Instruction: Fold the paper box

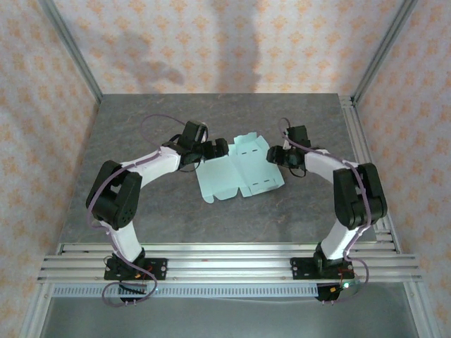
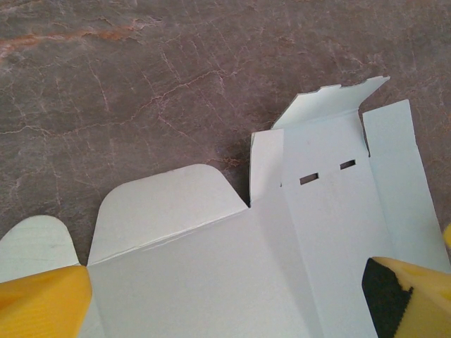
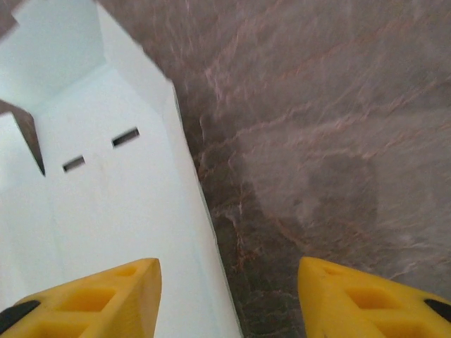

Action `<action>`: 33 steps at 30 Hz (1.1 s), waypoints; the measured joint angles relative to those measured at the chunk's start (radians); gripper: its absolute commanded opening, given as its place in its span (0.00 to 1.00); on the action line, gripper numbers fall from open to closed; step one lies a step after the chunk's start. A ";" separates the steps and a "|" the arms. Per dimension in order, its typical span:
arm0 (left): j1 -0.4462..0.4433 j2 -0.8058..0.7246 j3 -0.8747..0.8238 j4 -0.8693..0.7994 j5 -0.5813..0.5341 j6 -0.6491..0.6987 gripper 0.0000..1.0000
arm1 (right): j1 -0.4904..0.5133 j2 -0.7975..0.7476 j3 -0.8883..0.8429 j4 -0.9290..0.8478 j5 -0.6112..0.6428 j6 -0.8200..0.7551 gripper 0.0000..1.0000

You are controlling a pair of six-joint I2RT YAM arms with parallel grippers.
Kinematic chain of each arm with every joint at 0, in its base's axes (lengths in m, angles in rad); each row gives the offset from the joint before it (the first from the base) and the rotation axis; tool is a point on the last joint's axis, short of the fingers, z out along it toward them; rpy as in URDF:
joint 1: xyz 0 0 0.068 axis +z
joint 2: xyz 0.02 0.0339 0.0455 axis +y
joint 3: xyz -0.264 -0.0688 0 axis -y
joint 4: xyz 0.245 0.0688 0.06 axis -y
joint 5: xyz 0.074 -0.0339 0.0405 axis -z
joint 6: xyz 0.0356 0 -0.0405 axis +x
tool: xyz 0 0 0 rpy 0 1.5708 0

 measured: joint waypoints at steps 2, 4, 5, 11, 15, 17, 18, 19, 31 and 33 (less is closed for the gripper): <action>0.000 0.000 0.000 0.000 0.000 0.000 1.00 | 0.000 0.023 0.004 -0.017 -0.019 0.002 0.36; 0.000 0.000 0.000 0.000 0.000 0.000 1.00 | 0.000 0.039 0.007 -0.035 -0.030 0.000 0.23; 0.000 0.000 0.000 0.000 0.000 0.000 1.00 | 0.001 0.039 0.008 -0.045 -0.033 -0.003 0.18; 0.000 0.000 0.000 -0.001 0.000 0.000 1.00 | 0.033 0.035 0.040 -0.083 0.010 -0.048 0.02; 0.000 0.000 0.003 -0.001 -0.001 0.000 1.00 | 0.087 0.021 0.061 -0.123 0.100 -0.103 0.01; 0.000 0.000 0.004 -0.001 -0.002 0.000 1.00 | 0.120 0.012 0.068 -0.138 0.149 -0.139 0.01; 0.000 0.000 0.004 -0.002 -0.004 0.000 1.00 | 0.140 0.006 0.071 -0.142 0.180 -0.160 0.01; 0.000 0.000 0.007 -0.005 -0.005 0.000 1.00 | 0.159 0.000 0.073 -0.143 0.212 -0.182 0.00; 0.000 0.000 0.018 -0.013 -0.008 -0.003 1.00 | 0.295 -0.030 0.061 -0.036 0.485 -0.376 0.00; 0.000 0.000 0.020 -0.013 -0.004 -0.002 1.00 | 0.291 -0.047 0.032 -0.005 0.477 -0.383 0.00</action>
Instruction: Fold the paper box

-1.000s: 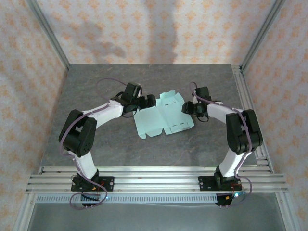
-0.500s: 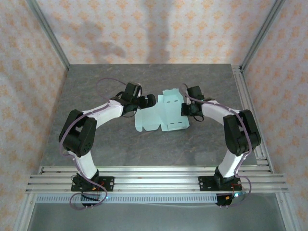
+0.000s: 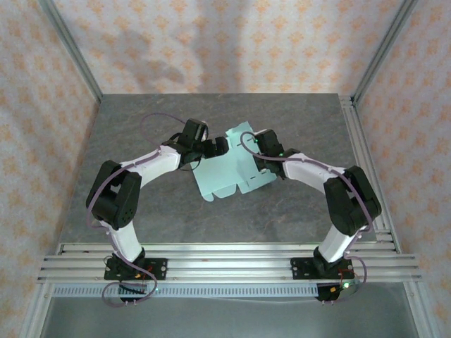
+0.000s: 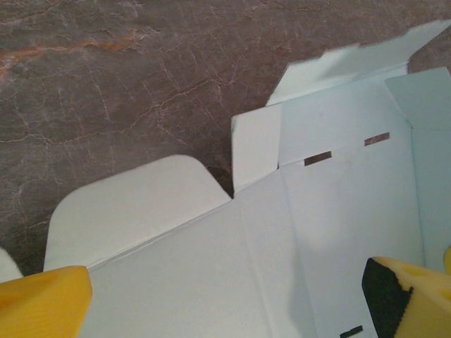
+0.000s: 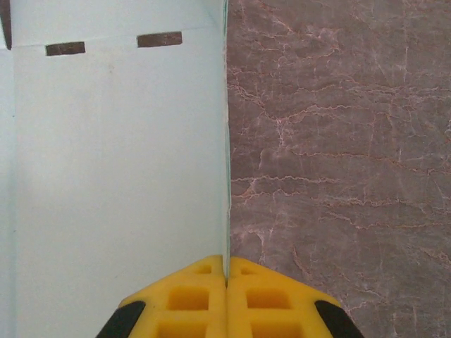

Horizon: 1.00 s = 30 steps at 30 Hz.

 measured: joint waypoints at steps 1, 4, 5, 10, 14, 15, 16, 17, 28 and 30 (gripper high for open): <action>0.000 0.000 0.003 -0.001 0.004 0.002 1.00 | -0.002 -0.013 -0.017 0.013 -0.010 -0.005 0.00; 0.000 0.000 0.039 -0.013 0.029 0.016 0.99 | -0.002 -0.038 -0.046 0.037 -0.043 -0.016 0.00; 0.000 0.001 0.062 -0.029 0.040 0.026 0.96 | -0.002 -0.041 -0.050 0.044 -0.050 -0.020 0.00; -0.007 0.061 0.324 -0.149 0.112 0.063 0.89 | -0.002 -0.064 -0.090 0.095 -0.092 -0.024 0.00; -0.023 0.127 0.500 -0.244 0.140 0.077 0.86 | -0.002 -0.079 -0.107 0.112 -0.113 -0.032 0.00; -0.029 0.151 0.547 -0.272 0.142 0.079 0.85 | -0.002 -0.079 -0.107 0.116 -0.116 -0.034 0.00; -0.034 0.184 0.602 -0.311 0.147 0.081 0.85 | -0.001 -0.079 -0.107 0.120 -0.117 -0.035 0.00; -0.036 0.212 0.644 -0.337 0.150 0.085 0.85 | -0.001 -0.079 -0.108 0.124 -0.117 -0.035 0.00; -0.090 0.438 0.959 -0.580 0.159 0.107 0.86 | 0.027 -0.098 -0.175 0.227 -0.104 -0.071 0.00; -0.094 0.448 0.985 -0.599 0.159 0.107 0.86 | 0.029 -0.102 -0.184 0.236 -0.104 -0.076 0.00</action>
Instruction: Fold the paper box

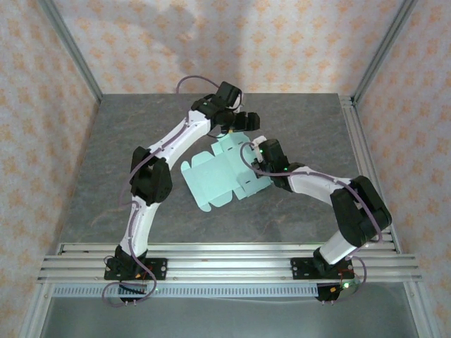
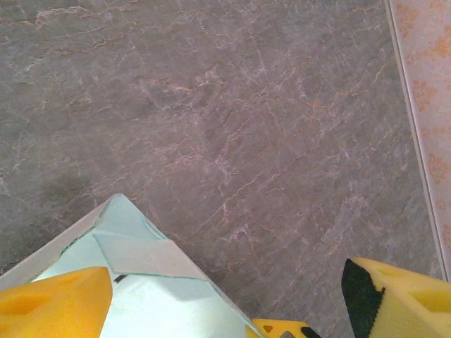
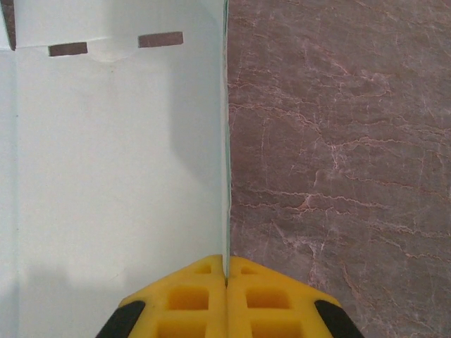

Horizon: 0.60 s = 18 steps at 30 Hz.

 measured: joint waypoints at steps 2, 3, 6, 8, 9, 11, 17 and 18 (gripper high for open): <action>-0.001 0.004 0.018 -0.012 0.000 0.001 0.86 | 0.001 -0.002 -0.003 0.005 0.000 -0.003 0.00; -0.001 0.005 0.027 -0.019 0.000 0.004 0.86 | 0.002 -0.003 -0.003 0.007 -0.001 -0.005 0.00; -0.001 0.016 0.058 -0.036 -0.001 0.024 0.86 | 0.005 -0.003 -0.004 0.014 -0.001 -0.010 0.00; -0.001 0.022 0.067 -0.037 -0.001 0.034 0.86 | 0.006 -0.003 -0.003 0.017 -0.002 -0.011 0.00; -0.001 0.028 0.075 -0.043 -0.001 0.041 0.86 | 0.006 -0.003 -0.003 0.018 -0.002 -0.011 0.00; -0.001 0.050 0.102 -0.051 0.000 0.050 0.86 | 0.008 -0.003 -0.003 0.019 -0.002 -0.011 0.00; -0.001 0.111 0.143 -0.069 0.004 0.053 0.86 | 0.011 -0.003 -0.003 0.021 -0.002 -0.011 0.00; -0.001 0.117 0.144 -0.075 0.004 0.053 0.86 | 0.011 -0.003 -0.003 0.021 -0.002 -0.011 0.00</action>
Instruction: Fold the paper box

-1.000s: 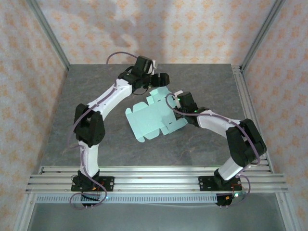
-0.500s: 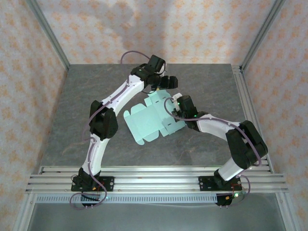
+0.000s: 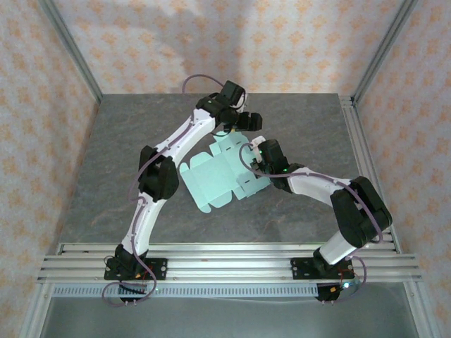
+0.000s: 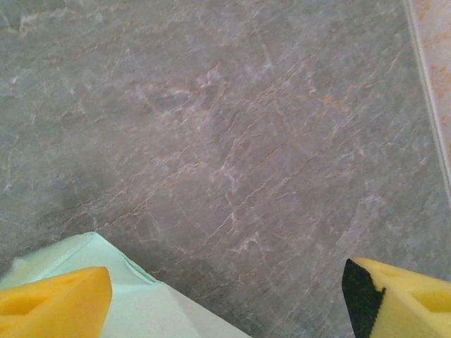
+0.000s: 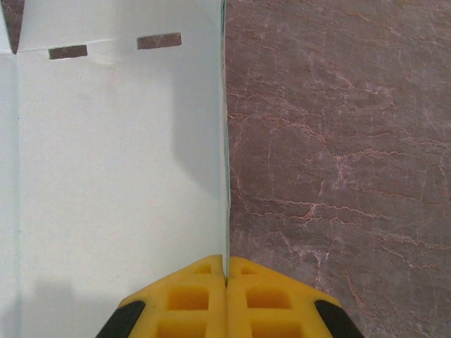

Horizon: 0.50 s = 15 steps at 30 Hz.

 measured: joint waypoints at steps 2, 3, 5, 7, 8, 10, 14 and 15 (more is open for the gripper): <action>0.000 0.007 0.000 -0.013 0.002 0.000 0.86 | 0.000 0.000 0.000 0.000 0.000 0.000 0.00; 0.000 0.008 0.000 -0.022 0.004 0.001 0.86 | 0.000 0.000 0.000 0.000 0.001 -0.001 0.00; 0.000 0.008 0.000 -0.032 0.011 0.005 0.85 | 0.000 0.000 0.000 0.000 0.001 -0.006 0.00; 0.000 0.008 0.000 -0.039 0.025 0.007 0.83 | 0.000 0.000 0.000 0.000 0.004 -0.008 0.00; 0.000 0.008 0.000 -0.045 0.031 0.006 0.80 | 0.000 0.000 0.000 0.000 0.005 -0.008 0.00; 0.000 0.007 -0.005 -0.050 0.048 0.006 0.74 | 0.000 0.000 0.000 0.000 0.005 -0.008 0.00; 0.000 -0.001 -0.041 -0.050 0.089 -0.002 0.63 | 0.000 0.000 0.001 0.000 0.008 -0.014 0.00; 0.000 -0.001 -0.046 -0.051 0.101 -0.005 0.62 | 0.000 0.000 0.002 -0.002 0.008 -0.015 0.00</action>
